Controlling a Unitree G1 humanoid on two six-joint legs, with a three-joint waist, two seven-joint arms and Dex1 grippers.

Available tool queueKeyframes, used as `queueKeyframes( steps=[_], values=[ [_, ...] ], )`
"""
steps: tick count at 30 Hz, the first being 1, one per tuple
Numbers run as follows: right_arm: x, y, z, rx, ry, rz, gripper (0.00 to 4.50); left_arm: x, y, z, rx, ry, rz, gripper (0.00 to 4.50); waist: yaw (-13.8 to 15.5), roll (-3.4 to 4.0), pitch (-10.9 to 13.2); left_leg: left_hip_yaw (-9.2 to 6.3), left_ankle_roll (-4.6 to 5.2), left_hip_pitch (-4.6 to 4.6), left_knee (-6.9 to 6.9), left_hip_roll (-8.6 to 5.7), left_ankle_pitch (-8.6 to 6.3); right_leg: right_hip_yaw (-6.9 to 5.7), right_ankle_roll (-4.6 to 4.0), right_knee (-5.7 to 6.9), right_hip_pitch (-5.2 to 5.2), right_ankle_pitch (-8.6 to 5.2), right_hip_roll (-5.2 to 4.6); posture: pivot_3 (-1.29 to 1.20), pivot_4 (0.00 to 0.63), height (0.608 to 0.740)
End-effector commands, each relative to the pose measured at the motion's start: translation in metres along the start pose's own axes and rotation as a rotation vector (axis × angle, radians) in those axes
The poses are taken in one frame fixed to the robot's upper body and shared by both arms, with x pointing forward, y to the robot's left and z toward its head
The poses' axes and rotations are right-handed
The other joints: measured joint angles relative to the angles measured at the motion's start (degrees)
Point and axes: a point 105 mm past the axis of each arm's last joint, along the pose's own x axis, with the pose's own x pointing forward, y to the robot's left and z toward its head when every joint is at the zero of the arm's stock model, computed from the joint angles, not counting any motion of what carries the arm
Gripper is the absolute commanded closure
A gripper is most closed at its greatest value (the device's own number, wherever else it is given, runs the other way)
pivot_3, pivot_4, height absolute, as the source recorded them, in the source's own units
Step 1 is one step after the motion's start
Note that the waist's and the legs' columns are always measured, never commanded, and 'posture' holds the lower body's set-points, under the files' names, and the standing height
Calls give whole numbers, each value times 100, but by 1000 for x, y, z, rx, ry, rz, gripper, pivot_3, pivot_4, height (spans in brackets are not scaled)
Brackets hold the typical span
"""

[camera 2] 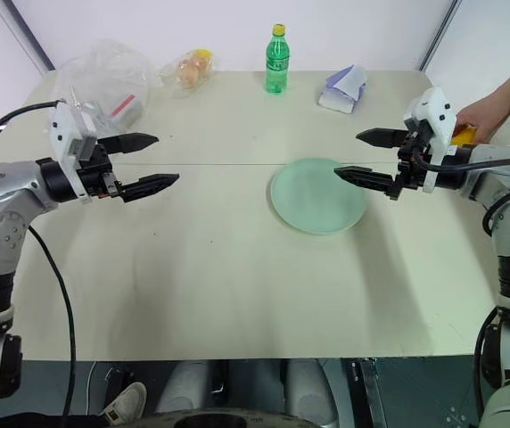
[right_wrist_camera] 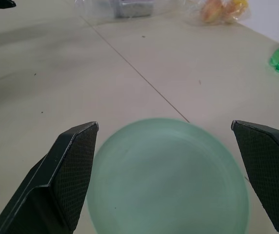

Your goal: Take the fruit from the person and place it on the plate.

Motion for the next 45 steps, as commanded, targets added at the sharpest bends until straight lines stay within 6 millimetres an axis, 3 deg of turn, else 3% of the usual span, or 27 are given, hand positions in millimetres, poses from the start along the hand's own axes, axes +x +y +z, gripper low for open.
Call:
queueKeyframes(
  steps=[1,7,45],
  values=[
    [2,0,7,-33,-40,-15,0,3,0,12,51,-35,0,27,3,0,0,0,0,0,0,0,0,0,0,0,0,0,0,0,150,731],
    [5,0,9,-30,-51,-13,0,5,6,24,50,-85,37,27,21,-1,1,1,0,-3,2,-1,0,1,1,0,0,1,-2,0,150,731],
    [2,3,13,-22,-44,2,0,8,4,18,55,-71,29,27,10,-1,1,2,0,-2,2,0,0,1,1,2,0,1,-1,0,150,731]
  ],
)
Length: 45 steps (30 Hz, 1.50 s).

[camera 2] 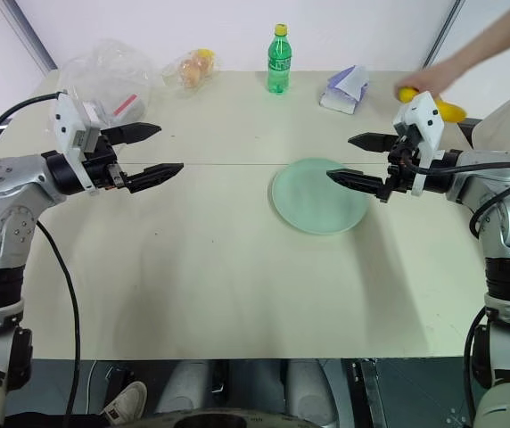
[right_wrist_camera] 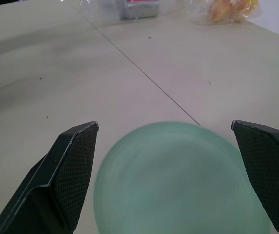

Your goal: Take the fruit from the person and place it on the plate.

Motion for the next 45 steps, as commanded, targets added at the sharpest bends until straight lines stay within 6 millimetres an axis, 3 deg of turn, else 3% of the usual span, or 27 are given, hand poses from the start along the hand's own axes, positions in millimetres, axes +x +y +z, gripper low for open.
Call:
queueKeyframes(
  steps=[1,10,17,25,42,45],
  values=[
    [-6,0,19,-53,-41,-16,0,1,0,11,40,-31,-2,27,0,0,0,0,0,0,0,0,0,0,0,0,0,0,0,0,150,731],
    [-6,0,20,-50,-48,-20,0,-1,2,13,35,-40,9,27,0,0,0,0,0,0,0,0,0,0,0,0,0,0,0,0,150,731],
    [1,3,28,-54,-89,-17,0,4,15,37,-32,-175,100,27,1,0,0,-1,0,-1,2,0,0,0,1,1,0,0,-1,0,150,731],
    [8,5,29,-58,-104,-17,0,33,26,63,24,-299,180,27,13,0,0,-2,0,0,6,-2,0,0,2,3,4,1,0,0,150,731],
    [5,4,29,-66,-113,-55,0,84,41,55,43,-325,179,27,11,0,0,-2,-1,0,7,-3,1,0,2,3,3,1,1,0,150,731],
    [5,4,28,-68,-111,-62,0,87,43,55,45,-333,182,864,10,0,0,-1,-1,0,7,-3,1,0,2,3,3,1,1,0,150,731]
  ],
)
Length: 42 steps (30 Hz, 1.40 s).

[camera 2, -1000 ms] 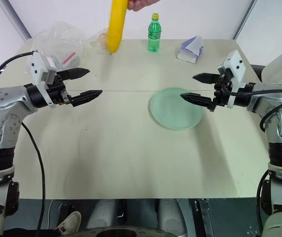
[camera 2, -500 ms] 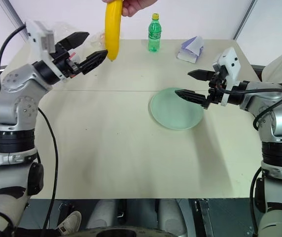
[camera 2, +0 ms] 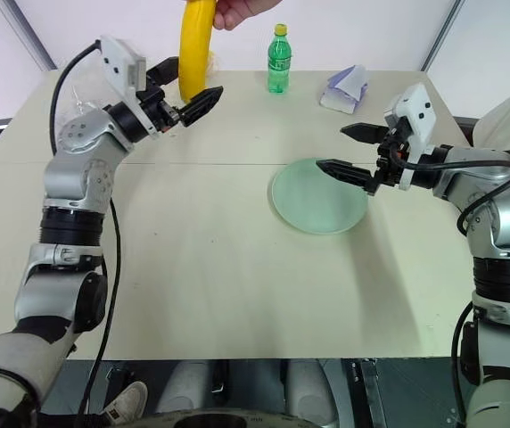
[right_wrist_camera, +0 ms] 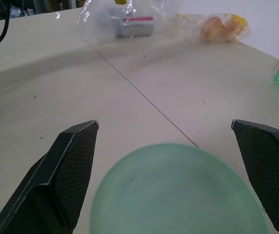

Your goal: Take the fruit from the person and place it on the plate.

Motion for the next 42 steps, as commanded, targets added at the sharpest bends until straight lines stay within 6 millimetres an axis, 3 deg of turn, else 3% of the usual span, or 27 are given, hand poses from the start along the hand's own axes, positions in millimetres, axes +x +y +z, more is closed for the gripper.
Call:
queueKeyframes(
  steps=[1,4,5,11,19,24,28,34,42],
  values=[
    [-6,0,15,-54,-48,-18,0,5,3,17,44,-54,2,1350,-2,0,0,0,0,0,0,0,0,0,0,0,0,0,0,0,150,731],
    [-7,0,14,-55,-45,-23,0,6,3,16,46,-54,-4,2899,-5,0,0,-1,0,0,0,0,0,0,0,0,-1,0,0,0,150,731],
    [-7,0,14,-56,-43,-24,0,5,2,16,45,-53,-6,3020,-4,0,0,0,0,0,0,0,0,0,0,0,0,0,0,0,150,731],
    [-17,1,13,-85,2,-36,0,10,-10,11,9,-38,-53,3020,14,0,0,0,0,-1,0,0,0,0,0,0,0,0,0,0,150,731],
    [-41,6,6,-116,88,-88,0,49,-72,-15,-278,39,-212,3020,124,-2,1,-1,0,-5,7,-4,0,0,2,-2,3,0,-3,0,150,731],
    [-51,10,1,-110,107,-136,0,86,-111,-29,-599,97,-221,3020,125,-4,2,-6,0,-5,7,-4,0,-1,2,-1,3,0,0,0,150,731],
    [-57,16,0,-107,113,-160,0,102,-132,-48,-837,206,-169,3020,94,-5,3,-10,4,-2,6,-6,-2,0,3,-3,3,-1,1,0,150,731],
    [-62,20,0,-104,115,-195,0,108,-164,-68,-1082,356,-138,3020,69,-4,3,-17,5,0,1,-5,-3,0,3,-1,1,-1,7,0,150,731],
    [-63,23,-1,-105,122,-215,0,96,-200,-89,-1163,495,-171,3020,111,-4,3,-16,4,-1,2,-6,-3,0,3,-3,1,-1,6,0,150,731]
  ],
)
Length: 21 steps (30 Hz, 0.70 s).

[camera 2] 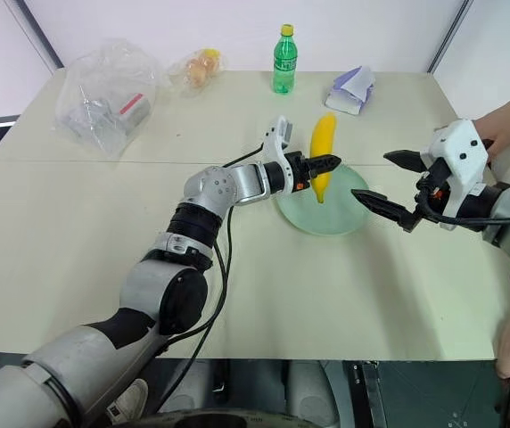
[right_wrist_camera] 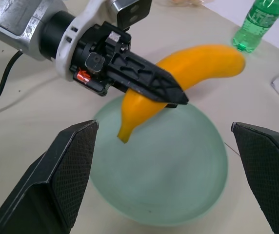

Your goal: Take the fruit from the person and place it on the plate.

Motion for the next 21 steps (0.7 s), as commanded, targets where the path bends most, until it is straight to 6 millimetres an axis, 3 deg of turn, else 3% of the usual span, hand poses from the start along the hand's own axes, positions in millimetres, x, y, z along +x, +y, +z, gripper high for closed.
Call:
queueKeyframes(
  steps=[1,5,11,17,21],
  values=[
    [-5,0,12,-39,-31,-17,0,7,-17,-18,-33,37,-61,3020,0,0,0,0,0,0,0,0,0,0,0,0,0,0,0,0,150,731],
    [-4,0,12,-42,-30,-19,0,7,-15,-39,-44,101,-52,3020,0,0,0,0,0,0,0,0,0,0,0,0,1,0,0,0,150,731],
    [-2,-1,14,-46,-34,-17,0,5,-12,-49,-40,131,-38,56,2,1,0,0,0,0,0,0,0,0,0,0,1,0,0,0,150,731],
    [1,-1,15,-46,-39,-7,0,2,-18,-41,-17,118,-59,56,5,1,0,0,0,0,1,0,0,0,-1,0,1,0,-1,0,150,731],
    [3,0,13,-45,-39,3,0,-6,-27,-20,10,71,-93,56,4,1,0,0,0,0,1,0,0,0,-1,0,1,0,-1,0,150,731]
  ],
)
